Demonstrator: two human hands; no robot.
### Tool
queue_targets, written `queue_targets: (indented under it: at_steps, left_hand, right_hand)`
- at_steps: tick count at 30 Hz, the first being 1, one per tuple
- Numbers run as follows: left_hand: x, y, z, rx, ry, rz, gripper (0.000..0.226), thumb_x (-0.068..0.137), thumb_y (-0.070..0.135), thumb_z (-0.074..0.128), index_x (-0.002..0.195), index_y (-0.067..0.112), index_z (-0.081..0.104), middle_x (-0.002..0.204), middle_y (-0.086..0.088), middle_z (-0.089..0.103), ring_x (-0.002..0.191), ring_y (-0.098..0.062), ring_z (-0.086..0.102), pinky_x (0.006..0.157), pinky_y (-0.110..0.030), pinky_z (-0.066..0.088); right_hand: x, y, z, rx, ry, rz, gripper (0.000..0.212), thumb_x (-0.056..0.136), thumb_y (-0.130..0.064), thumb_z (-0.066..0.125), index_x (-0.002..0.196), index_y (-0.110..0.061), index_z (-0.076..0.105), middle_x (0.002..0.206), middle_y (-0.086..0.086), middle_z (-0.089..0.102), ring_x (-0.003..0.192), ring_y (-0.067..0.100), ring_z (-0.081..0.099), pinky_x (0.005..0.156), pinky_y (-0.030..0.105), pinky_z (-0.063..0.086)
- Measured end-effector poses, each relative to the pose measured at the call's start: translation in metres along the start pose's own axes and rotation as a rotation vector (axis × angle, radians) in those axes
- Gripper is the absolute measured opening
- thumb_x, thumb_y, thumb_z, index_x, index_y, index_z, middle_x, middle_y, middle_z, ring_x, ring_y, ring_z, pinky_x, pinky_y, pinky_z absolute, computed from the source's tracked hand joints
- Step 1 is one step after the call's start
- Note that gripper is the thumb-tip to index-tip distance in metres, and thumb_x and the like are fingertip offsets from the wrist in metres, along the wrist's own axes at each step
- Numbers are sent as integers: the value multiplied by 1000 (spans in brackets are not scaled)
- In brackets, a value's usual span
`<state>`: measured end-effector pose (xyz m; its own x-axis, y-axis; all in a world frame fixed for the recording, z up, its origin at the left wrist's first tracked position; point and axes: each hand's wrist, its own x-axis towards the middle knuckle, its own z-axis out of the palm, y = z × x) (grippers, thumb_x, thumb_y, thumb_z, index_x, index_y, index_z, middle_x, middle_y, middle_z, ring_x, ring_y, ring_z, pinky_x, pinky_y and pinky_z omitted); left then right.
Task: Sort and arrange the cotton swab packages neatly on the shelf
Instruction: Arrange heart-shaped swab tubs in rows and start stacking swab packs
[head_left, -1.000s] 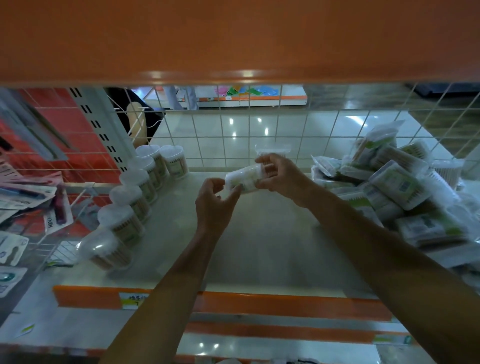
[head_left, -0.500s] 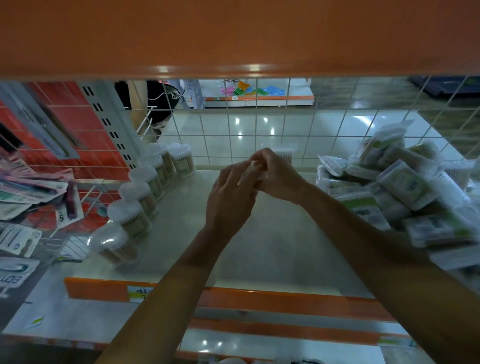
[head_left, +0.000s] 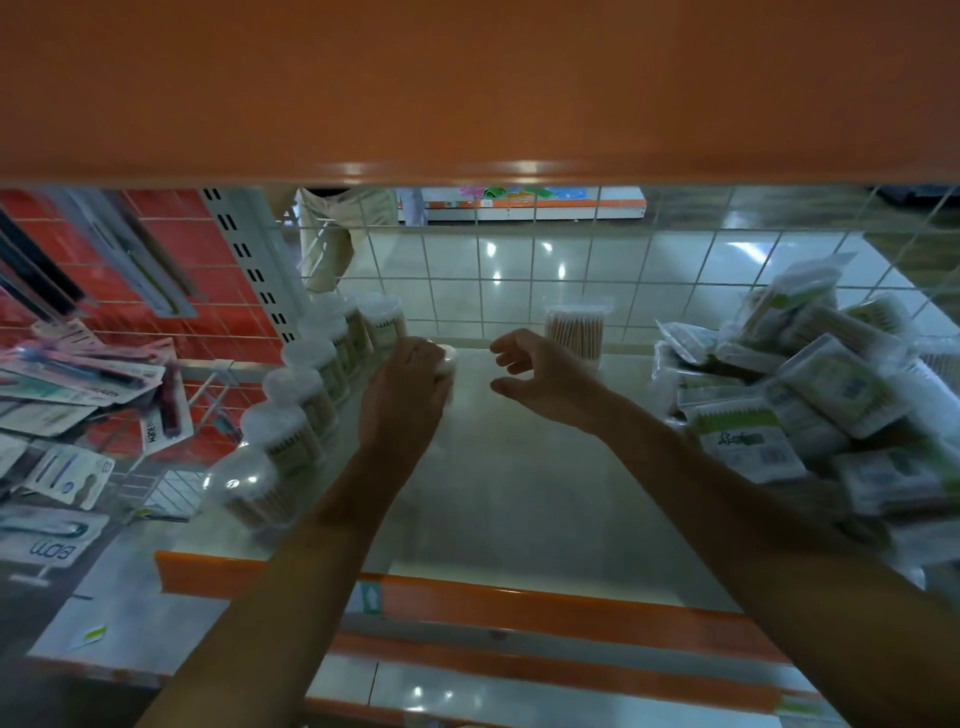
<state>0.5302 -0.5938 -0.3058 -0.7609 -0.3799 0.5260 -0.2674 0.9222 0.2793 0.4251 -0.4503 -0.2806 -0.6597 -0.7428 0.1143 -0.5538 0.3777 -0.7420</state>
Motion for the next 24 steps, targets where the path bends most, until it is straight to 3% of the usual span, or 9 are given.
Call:
queue_targets:
  at_steps: [2, 5, 7, 11, 16, 19, 24]
  left_hand:
    - [1, -10, -4, 33, 5, -17, 21, 82, 11, 70, 101, 4, 65, 97, -14, 65, 82, -27, 63, 69, -32, 49]
    - [3, -19, -10, 144, 45, -8, 14, 77, 10, 75, 89, 6, 69, 83, -10, 69, 70, -22, 65, 61, -23, 40]
    - [4, -22, -14, 230, 28, -19, 15, 72, 8, 78, 85, 5, 70, 80, -10, 69, 70, -22, 65, 58, -26, 46]
    - [6, -27, -19, 319, -55, -71, 18, 70, 0, 76, 88, 1, 70, 85, -15, 69, 76, -29, 64, 62, -35, 53]
    - [17, -30, -26, 330, -148, -115, 19, 79, -1, 68, 99, 0, 68, 97, -16, 68, 87, -29, 62, 71, -36, 53]
    - [23, -31, -29, 314, -165, -141, 20, 89, 4, 59, 108, 1, 62, 110, -17, 64, 99, -28, 60, 82, -36, 51]
    - [31, -31, -30, 294, -142, -194, 23, 92, 4, 53, 113, 0, 58, 117, -17, 59, 104, -26, 56, 84, -34, 49]
  right_hand:
    - [1, 0, 3, -41, -13, -11, 42, 84, -21, 68, 123, -14, 54, 116, 0, 60, 104, 12, 57, 79, 17, 46]
    - [5, 1, 8, -83, -40, -27, 40, 85, -22, 67, 123, -14, 56, 121, 2, 60, 106, 14, 57, 89, 30, 50]
    - [7, 2, 12, -131, -71, -25, 41, 87, -22, 65, 125, -15, 55, 125, 3, 59, 110, 15, 56, 91, 30, 49]
    - [11, 0, 20, -266, -95, -18, 44, 89, -26, 62, 130, -17, 52, 133, 4, 54, 118, 18, 52, 91, 23, 38]
    - [18, -1, 34, -424, -115, -5, 51, 90, -31, 59, 136, -15, 46, 141, 6, 47, 131, 22, 40, 106, 33, 33]
    - [21, -3, 42, -427, -116, 30, 53, 90, -32, 59, 138, -16, 42, 144, 5, 42, 134, 23, 35, 108, 37, 30]
    - [26, -6, 53, -366, -141, 65, 54, 90, -32, 59, 138, -15, 41, 143, 7, 43, 132, 24, 36, 107, 36, 32]
